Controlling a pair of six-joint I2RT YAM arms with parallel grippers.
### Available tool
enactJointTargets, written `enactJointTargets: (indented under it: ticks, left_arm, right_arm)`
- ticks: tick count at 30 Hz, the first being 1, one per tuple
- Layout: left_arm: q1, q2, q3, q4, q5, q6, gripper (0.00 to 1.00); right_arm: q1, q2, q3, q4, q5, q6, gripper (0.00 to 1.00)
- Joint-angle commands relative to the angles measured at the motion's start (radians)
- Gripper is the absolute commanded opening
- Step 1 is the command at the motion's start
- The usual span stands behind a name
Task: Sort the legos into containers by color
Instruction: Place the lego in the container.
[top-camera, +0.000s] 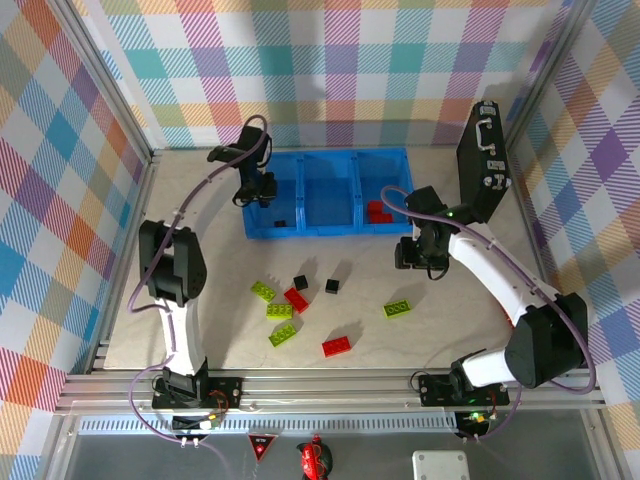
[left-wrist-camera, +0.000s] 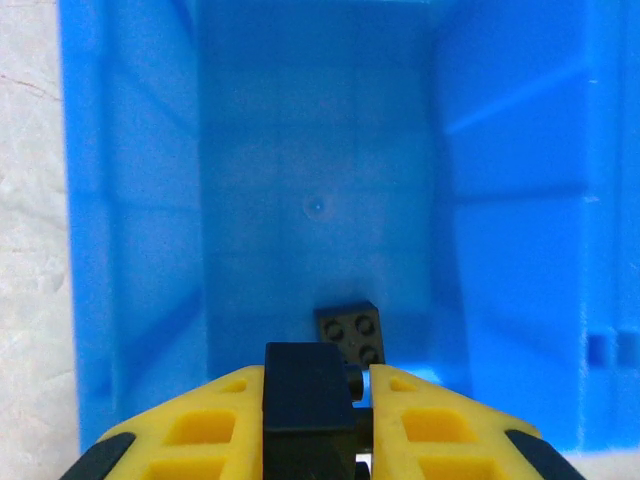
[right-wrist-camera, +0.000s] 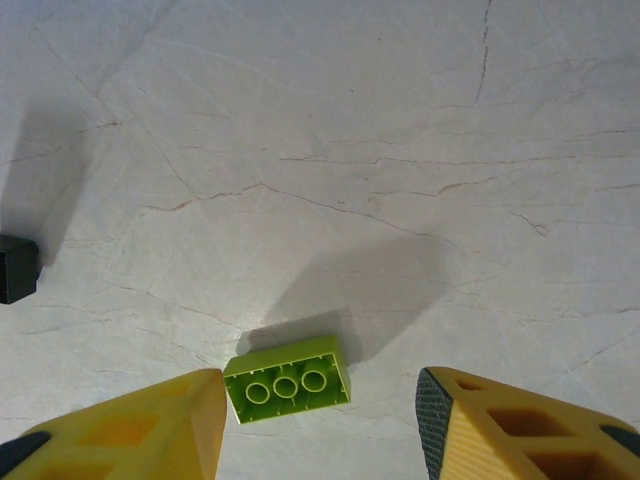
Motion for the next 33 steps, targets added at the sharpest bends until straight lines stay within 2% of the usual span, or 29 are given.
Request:
enactJointTargets:
  ticks: [1, 5, 16, 24, 33]
  left_arm:
    - [-0.005, 0.073, 0.086, -0.061, -0.023, 0.059, 0.23]
    - [-0.004, 0.157, 0.165, -0.080, -0.066, 0.080, 0.23]
    - [0.006, 0.334, 0.331, -0.142, -0.076, 0.081, 0.24]
    - [0.022, 0.361, 0.319, -0.170, -0.151, 0.093, 0.25]
    - [0.022, 0.396, 0.321, -0.150, -0.131, 0.097, 0.27]
  right_arm:
    - [0.009, -0.034, -0.007, -0.046, 0.016, 0.018, 0.54]
    - [0.009, -0.055, -0.013, -0.057, 0.021, 0.023, 0.55]
    - [0.009, -0.081, -0.036, -0.070, 0.018, 0.025, 0.55]
    - [0.009, -0.106, -0.058, -0.070, 0.017, 0.030, 0.55]
    - [0.009, -0.123, -0.073, -0.070, 0.015, 0.038, 0.54]
